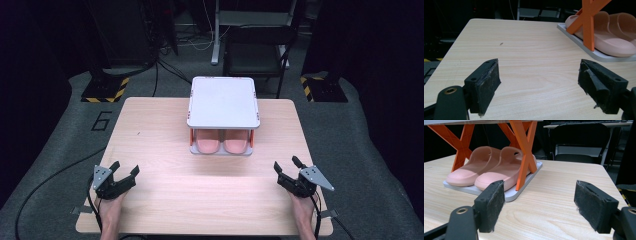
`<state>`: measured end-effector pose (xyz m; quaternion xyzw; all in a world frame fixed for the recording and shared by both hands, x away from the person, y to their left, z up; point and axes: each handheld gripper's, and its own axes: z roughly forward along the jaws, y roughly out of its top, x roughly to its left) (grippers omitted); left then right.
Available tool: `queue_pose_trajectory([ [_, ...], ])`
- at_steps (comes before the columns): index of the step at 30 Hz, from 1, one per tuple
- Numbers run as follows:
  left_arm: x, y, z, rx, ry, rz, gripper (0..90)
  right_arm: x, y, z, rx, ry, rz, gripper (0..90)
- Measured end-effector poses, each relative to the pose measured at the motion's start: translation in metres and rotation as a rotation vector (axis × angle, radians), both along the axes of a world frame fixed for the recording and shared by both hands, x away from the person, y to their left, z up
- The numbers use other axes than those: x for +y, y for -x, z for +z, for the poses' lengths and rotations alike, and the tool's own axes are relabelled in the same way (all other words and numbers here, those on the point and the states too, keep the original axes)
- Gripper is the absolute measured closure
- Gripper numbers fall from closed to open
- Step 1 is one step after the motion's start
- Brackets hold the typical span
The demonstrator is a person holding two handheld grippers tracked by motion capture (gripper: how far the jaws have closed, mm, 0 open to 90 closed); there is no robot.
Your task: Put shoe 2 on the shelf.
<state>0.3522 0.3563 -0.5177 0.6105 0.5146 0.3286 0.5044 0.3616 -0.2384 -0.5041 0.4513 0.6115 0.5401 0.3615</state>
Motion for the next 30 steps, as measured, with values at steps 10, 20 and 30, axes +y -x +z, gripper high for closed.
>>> queue_pose_trajectory([
  [10,-0.0009,-0.0001,-0.0001,0.001,0.004,-0.006,17.8,-0.0024,0.0000,-0.0007,0.020,-0.015,-0.003,24.1],
  [20,-0.0010,-0.0010,-0.0006,0.006,0.006,-0.007,18.4,-0.0030,-0.0015,-0.0017,0.028,-0.010,-0.009,24.1],
  [30,0.0002,-0.0013,-0.0006,0.009,0.008,-0.005,18.7,-0.0026,-0.0022,-0.0025,0.039,-0.014,-0.005,24.1],
])
